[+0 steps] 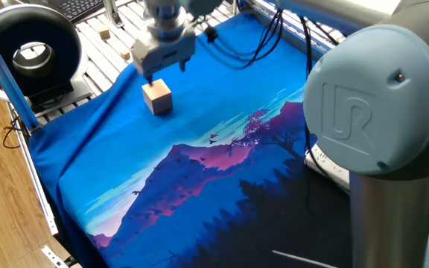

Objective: Hold a small block with the gripper and sweep it from left to right on the table

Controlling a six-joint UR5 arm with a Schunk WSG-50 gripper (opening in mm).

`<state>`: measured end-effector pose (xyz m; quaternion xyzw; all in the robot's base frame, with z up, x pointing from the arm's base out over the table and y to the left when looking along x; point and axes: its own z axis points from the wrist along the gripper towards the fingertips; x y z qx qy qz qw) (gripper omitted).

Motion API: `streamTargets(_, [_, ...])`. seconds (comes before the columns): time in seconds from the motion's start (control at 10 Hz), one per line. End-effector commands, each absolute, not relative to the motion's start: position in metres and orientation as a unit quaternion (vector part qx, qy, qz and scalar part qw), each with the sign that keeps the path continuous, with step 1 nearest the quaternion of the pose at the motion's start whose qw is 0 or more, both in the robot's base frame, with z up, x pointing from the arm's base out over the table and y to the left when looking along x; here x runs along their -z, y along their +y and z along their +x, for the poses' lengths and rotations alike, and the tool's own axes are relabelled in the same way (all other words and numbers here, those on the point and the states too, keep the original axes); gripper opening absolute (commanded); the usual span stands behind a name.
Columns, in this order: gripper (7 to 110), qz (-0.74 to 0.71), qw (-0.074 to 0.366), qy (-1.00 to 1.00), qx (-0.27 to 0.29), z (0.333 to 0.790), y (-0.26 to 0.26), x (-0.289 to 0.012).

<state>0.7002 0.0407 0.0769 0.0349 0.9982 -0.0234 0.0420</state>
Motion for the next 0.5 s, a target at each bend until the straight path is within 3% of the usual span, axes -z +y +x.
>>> streamTargets(0.0, [88, 0.01, 0.019, 0.998, 0.056, 0.6938, 0.0051, -0.0917])
streamTargets(0.1, [88, 0.003, 0.019, 0.998, 0.058, 0.6948, 0.005, -0.0916])
streamTargets(0.2, [7, -0.004, 0.019, 0.998, 0.06, 0.6953, 0.0039, -0.0919])
streamTargets(0.4, [7, -0.017, 0.018, 0.998, 0.053, 0.6969, 0.0066, -0.0937])
